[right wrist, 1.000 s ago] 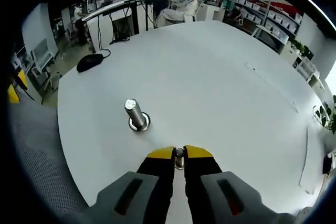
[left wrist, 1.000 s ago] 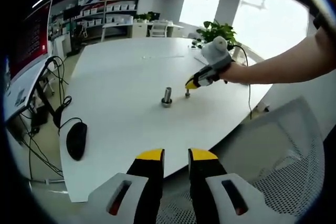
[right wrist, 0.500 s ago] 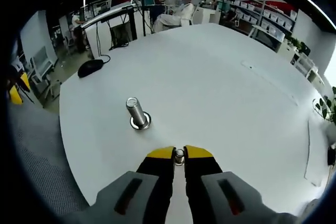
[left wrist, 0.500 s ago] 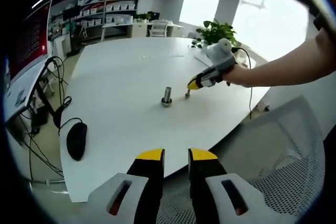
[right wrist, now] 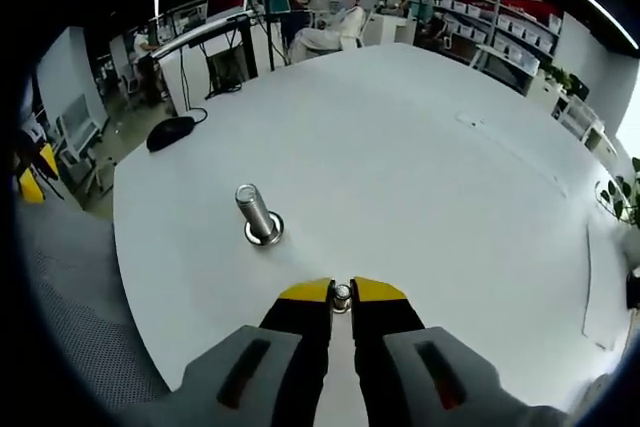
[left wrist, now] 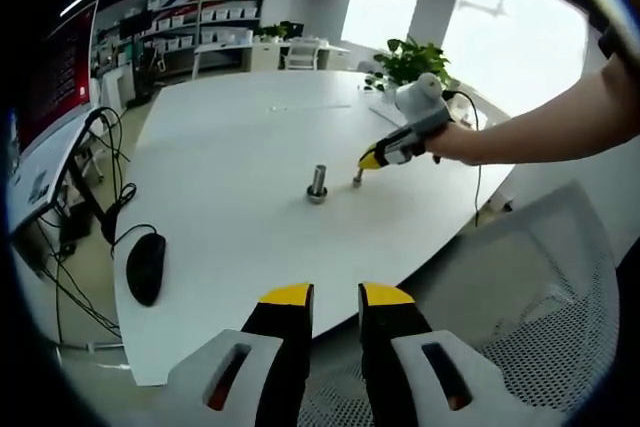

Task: Place the washer onto the threaded stud by aligning its center hole with the stud, sliding it down to the base, and recovering from edge contact or off-axis alignment until the washer reaches the visible bottom stop.

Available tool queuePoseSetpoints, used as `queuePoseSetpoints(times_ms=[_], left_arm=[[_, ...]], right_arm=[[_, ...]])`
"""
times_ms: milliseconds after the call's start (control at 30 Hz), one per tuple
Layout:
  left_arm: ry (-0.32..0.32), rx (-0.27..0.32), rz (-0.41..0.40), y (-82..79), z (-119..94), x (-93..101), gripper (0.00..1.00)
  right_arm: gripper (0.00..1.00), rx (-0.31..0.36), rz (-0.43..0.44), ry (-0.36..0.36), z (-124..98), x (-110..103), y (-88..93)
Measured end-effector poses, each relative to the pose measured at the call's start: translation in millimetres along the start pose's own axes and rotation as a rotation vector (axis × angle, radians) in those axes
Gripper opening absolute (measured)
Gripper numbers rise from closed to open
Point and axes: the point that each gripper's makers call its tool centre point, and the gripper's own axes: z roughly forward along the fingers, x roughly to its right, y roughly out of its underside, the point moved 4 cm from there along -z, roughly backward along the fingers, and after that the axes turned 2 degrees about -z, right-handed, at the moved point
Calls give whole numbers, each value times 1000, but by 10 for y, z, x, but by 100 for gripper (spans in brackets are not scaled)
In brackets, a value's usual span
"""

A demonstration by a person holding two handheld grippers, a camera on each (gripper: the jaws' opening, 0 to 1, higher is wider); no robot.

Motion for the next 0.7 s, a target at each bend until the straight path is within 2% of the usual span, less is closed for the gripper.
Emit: queuePoseSetpoints(times_ms=[467,700], left_arm=[[3,-2,1,-5,1,12,15],[4,-5,-1,0,7,10,15]], right_arm=[[11,-3,-27,4,-2,31,-7],[17,16,-17,11,-48,44,-58]])
